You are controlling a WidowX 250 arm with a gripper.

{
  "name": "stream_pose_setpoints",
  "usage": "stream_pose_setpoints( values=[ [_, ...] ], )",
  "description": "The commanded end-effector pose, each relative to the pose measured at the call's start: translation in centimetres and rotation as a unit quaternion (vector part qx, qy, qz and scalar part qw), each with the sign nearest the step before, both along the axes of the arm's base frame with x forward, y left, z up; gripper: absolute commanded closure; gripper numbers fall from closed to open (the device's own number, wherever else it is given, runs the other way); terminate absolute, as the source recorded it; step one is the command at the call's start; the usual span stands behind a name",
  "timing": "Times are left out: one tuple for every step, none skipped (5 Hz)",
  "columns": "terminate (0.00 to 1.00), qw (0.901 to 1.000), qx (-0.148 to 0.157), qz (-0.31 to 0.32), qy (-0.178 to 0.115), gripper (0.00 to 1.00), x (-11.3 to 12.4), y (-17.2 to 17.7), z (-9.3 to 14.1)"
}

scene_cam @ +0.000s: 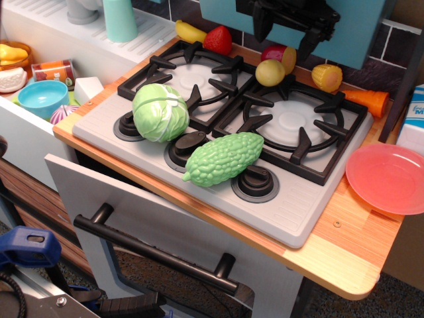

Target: Put potato on plate

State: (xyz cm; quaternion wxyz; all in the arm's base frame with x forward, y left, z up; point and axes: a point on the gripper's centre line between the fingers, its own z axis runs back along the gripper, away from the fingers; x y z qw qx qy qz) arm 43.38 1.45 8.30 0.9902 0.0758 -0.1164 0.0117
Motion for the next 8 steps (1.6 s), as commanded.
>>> stream_pose_setpoints(
  values=[
    [0.00, 0.9993, 0.013, 0.007, -0.034, 0.00, 0.4, 0.8, 1.5],
    [0.00, 0.9990, 0.030, 0.006, -0.034, 0.00, -0.2, 1.5, 1.0],
    [0.00, 0.9988, 0.028, 0.007, -0.038, 0.00, -0.6, 2.1, 0.3],
    [0.00, 0.9983, 0.029, 0.007, -0.051, 0.00, -0.8, 2.5, -0.9],
    [0.00, 0.9980, 0.021, -0.003, -0.059, 0.00, -0.3, 3.1, -1.9],
    [0.00, 0.9980, 0.015, -0.003, -0.061, 0.00, 0.3, 3.5, -1.9],
    [0.00, 0.9986, 0.002, 0.001, -0.054, 1.00, 0.7, 3.5, -1.8],
    [0.00, 0.9985, 0.015, 0.013, -0.051, 1.00, 0.1, 2.7, -0.3]
  ],
)
